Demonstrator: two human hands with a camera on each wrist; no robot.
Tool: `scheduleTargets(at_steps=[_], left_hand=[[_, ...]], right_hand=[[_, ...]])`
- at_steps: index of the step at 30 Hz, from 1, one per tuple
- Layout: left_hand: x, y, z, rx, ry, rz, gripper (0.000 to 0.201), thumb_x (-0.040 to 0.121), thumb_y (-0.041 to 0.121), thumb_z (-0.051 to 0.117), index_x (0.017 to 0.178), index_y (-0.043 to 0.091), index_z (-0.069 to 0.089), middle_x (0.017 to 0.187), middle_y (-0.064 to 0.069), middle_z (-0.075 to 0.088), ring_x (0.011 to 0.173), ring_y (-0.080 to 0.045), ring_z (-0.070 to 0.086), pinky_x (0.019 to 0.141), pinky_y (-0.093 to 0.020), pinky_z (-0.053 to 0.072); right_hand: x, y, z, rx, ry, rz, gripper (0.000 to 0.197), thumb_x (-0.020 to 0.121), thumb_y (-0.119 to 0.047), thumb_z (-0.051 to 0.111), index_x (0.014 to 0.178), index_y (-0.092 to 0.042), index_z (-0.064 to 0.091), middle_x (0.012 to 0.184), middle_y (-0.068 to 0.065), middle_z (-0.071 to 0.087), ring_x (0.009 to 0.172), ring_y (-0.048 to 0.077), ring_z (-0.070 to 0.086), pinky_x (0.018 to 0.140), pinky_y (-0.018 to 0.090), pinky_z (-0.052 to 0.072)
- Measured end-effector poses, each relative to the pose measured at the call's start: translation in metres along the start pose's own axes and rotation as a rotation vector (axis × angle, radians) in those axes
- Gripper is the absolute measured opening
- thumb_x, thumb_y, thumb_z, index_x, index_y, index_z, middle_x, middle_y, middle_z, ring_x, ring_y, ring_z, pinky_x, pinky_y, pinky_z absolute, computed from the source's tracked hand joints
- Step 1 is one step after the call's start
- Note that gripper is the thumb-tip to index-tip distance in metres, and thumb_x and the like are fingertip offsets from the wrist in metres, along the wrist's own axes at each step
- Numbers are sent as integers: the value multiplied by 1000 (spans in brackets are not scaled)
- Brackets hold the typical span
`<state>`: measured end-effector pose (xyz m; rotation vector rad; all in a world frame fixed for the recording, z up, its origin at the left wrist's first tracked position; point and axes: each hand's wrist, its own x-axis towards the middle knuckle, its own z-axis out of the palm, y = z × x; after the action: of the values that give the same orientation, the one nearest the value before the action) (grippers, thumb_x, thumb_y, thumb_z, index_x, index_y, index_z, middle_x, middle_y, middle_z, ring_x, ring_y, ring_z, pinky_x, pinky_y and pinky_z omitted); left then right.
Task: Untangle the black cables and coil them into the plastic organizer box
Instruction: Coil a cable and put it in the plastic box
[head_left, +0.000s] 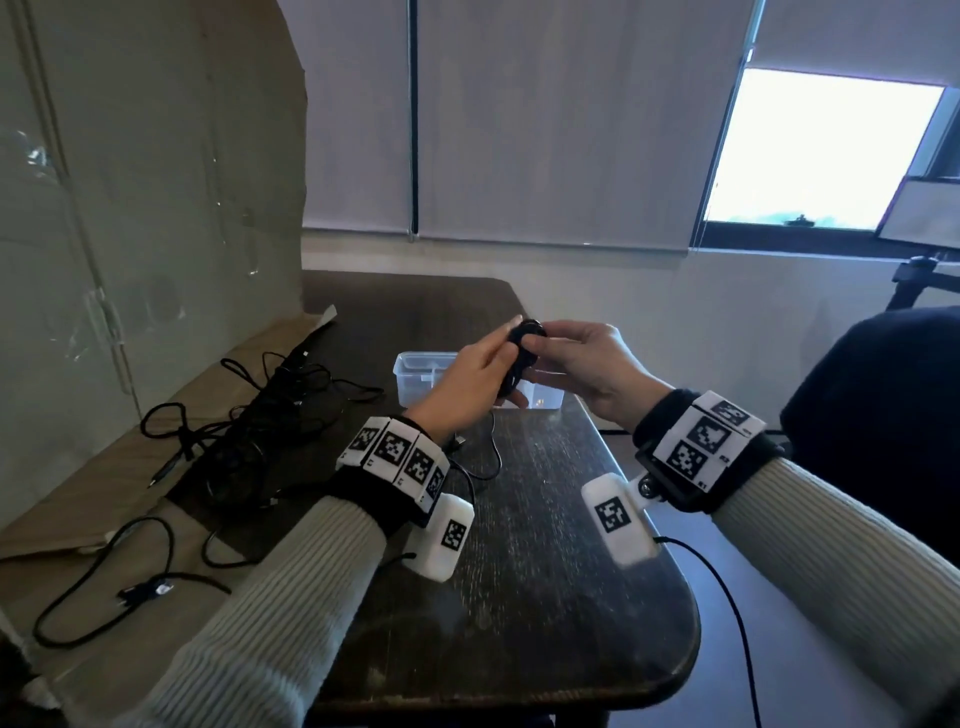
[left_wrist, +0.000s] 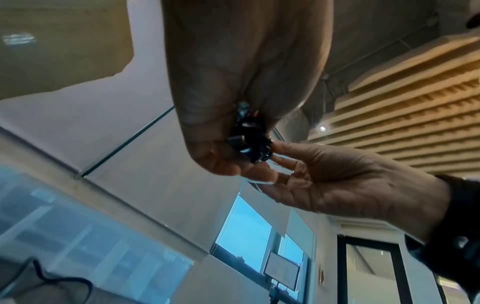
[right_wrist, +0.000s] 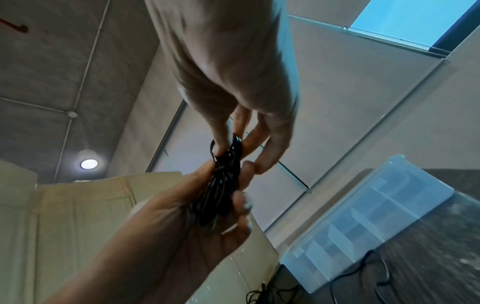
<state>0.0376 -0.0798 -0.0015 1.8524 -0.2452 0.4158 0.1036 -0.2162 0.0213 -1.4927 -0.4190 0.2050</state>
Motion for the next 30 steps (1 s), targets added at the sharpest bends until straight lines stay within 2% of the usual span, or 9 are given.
scheduleTargets(at_steps=[3, 7, 12, 15, 18, 20, 23, 25, 30], left_hand=[[6, -6, -7, -29, 90, -87, 31, 102, 19, 42, 131, 21, 54, 107, 1, 67, 68, -5, 67, 68, -22, 48], [12, -20, -24, -239, 303, -218, 26, 102, 16, 41, 115, 17, 63, 101, 5, 69, 77, -8, 64, 71, -24, 45], [12, -51, -42, -563, 531, -400, 27, 100, 17, 42, 91, 19, 67, 91, 2, 67, 73, -11, 60, 64, -23, 43], [14, -58, -51, -603, 584, -502, 26, 99, 18, 42, 85, 20, 64, 83, 6, 67, 67, -8, 57, 58, -19, 40], [12, -62, -61, -657, 598, -526, 26, 98, 19, 43, 82, 20, 64, 76, 9, 66, 63, -7, 55, 56, -18, 37], [8, -64, -68, -686, 632, -536, 26, 98, 20, 43, 83, 20, 63, 77, 9, 65, 63, -7, 53, 58, -19, 36], [6, -67, -75, -703, 714, -539, 26, 97, 18, 42, 80, 20, 62, 75, 8, 62, 61, -5, 50, 57, -18, 33], [6, -67, -76, -713, 732, -536, 27, 96, 17, 43, 78, 20, 62, 74, 8, 62, 60, -5, 49, 57, -18, 33], [5, -66, -75, -665, 729, -546, 26, 95, 17, 43, 78, 21, 63, 75, 9, 62, 61, -4, 51, 58, -18, 35]], right_hand=[[21, -14, -9, 73, 101, -11, 9, 87, 1, 66, 96, 0, 63, 84, 17, 69, 64, 22, 70, 60, 26, 60], [70, -21, -40, 22, 303, 23, 35, 84, 0, 71, 115, 2, 56, 100, 20, 67, 69, 24, 72, 58, 30, 60], [117, 6, -47, -267, 397, 73, 27, 75, -3, 81, 85, -6, 56, 99, 21, 67, 67, 25, 70, 44, 25, 55], [141, 20, -41, -414, 433, 67, 26, 72, -3, 82, 87, -5, 62, 96, 19, 68, 70, 26, 71, 46, 28, 58], [163, 30, -35, -544, 446, 29, 22, 72, -3, 82, 88, -4, 67, 93, 18, 68, 68, 26, 69, 42, 24, 56], [175, 36, -33, -628, 450, 5, 22, 72, -4, 83, 89, -4, 69, 93, 17, 68, 71, 26, 70, 46, 27, 58], [191, 49, -29, -783, 415, -9, 21, 71, -8, 84, 88, -5, 72, 96, 18, 70, 80, 28, 70, 72, 38, 62], [197, 53, -26, -894, 387, -31, 20, 73, -10, 83, 89, -3, 73, 95, 17, 71, 85, 28, 69, 80, 38, 59], [208, 49, -21, -965, 389, -109, 18, 75, -10, 80, 91, -4, 73, 94, 16, 71, 78, 23, 63, 75, 28, 54]])
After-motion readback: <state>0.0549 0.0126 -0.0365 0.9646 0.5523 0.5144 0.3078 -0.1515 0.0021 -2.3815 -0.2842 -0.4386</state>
